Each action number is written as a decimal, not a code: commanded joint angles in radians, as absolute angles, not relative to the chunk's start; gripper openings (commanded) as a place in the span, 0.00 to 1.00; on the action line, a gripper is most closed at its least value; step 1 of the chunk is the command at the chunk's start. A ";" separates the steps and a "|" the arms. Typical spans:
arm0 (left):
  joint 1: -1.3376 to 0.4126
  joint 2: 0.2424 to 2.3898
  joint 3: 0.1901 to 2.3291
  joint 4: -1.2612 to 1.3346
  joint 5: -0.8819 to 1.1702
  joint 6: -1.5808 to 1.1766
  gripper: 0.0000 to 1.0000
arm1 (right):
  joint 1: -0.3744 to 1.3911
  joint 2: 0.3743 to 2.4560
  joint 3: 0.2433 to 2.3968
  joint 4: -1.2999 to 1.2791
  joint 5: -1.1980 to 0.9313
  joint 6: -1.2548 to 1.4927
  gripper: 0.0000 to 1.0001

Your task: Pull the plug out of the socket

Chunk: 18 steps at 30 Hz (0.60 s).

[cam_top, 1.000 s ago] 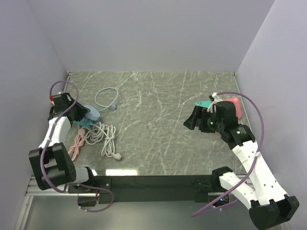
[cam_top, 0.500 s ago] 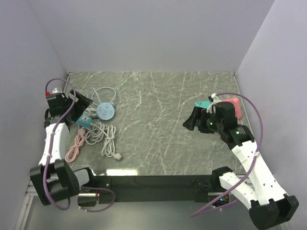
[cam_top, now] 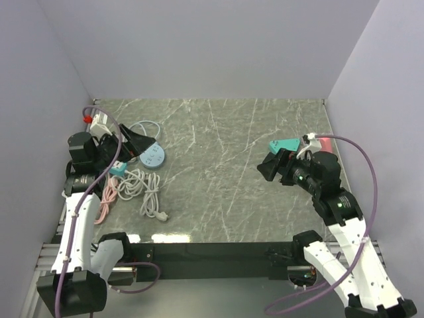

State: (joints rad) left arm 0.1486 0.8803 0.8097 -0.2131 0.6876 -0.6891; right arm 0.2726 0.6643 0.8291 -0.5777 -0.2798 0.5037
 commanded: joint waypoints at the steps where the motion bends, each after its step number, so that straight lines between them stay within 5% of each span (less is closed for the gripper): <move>1: 0.111 0.882 0.896 -0.201 0.752 -0.628 0.99 | 0.278 0.615 0.842 -0.551 -0.218 0.503 1.00; 18: 0.048 0.896 0.923 -0.207 0.778 -0.607 0.99 | 0.279 0.565 0.953 -0.759 -0.152 0.479 1.00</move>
